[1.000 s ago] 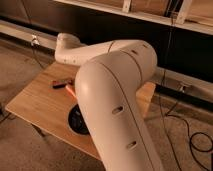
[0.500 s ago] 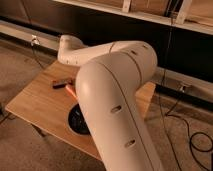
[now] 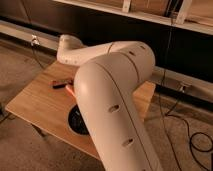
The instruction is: Place the eraser in the ceramic cup
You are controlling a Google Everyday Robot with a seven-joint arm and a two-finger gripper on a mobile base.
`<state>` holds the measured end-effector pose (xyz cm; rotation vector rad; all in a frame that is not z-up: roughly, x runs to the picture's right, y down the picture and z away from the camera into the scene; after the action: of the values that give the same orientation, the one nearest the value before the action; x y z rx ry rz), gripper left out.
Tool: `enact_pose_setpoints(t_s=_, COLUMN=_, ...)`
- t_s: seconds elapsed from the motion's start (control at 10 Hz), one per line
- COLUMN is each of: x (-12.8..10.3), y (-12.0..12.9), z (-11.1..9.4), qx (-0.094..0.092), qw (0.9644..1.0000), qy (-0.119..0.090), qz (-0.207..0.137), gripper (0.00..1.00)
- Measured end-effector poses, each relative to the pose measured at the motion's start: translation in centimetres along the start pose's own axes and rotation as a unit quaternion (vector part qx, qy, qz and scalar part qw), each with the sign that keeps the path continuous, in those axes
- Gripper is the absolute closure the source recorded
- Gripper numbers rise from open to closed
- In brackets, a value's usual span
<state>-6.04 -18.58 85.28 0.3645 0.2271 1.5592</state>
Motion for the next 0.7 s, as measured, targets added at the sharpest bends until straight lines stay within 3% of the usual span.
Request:
enact_pose_setpoints(t_s=0.1, x=-0.08, y=0.13, z=-0.15, qx=-0.002, qw=1.0000, qy=0.000, qz=-0.001, gripper=0.29)
enact_pose_setpoints(t_s=0.3, x=-0.20, y=0.27, z=-0.38, qx=-0.005, qw=1.0000, qy=-0.001, qz=-0.002, gripper=0.20)
enact_pose_setpoints(t_s=0.7, x=-0.33, y=0.67, z=-1.10, qx=-0.014, qw=0.9999, qy=-0.002, qz=-0.006, gripper=0.20)
